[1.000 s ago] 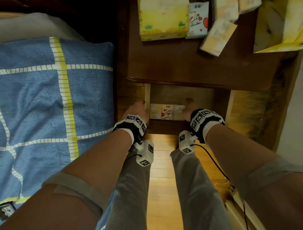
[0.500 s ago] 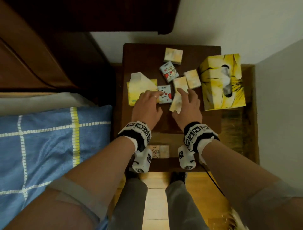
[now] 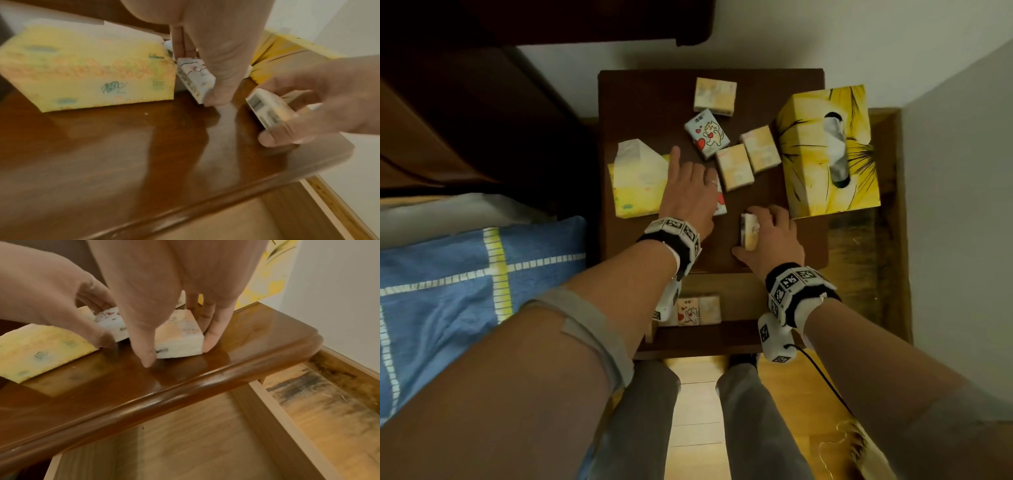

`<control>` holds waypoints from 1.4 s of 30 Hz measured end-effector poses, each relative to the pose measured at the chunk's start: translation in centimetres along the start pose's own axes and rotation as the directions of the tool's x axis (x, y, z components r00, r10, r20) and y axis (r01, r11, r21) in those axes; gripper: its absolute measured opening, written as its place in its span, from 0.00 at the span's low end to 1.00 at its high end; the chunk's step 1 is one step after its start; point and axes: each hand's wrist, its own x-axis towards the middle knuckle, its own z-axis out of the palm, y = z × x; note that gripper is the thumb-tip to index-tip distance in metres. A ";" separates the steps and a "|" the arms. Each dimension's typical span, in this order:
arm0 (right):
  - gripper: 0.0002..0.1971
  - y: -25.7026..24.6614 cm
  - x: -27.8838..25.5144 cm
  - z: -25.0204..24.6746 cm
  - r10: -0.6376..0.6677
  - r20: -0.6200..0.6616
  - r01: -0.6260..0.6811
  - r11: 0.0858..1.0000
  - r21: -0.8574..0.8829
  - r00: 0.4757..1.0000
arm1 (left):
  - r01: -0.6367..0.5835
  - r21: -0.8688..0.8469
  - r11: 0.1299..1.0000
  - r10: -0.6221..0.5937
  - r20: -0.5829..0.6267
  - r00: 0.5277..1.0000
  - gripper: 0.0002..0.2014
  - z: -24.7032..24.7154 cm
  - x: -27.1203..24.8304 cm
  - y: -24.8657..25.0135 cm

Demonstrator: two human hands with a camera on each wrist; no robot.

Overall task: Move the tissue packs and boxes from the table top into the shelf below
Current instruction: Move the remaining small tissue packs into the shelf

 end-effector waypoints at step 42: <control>0.29 -3.0 -4.7 20.4 -0.026 0.550 0.116 0.985 -0.129 0.835 | 0.144 -0.274 0.951 -0.059 0.297 0.953 0.38 16.1 -18.8 -3.6</control>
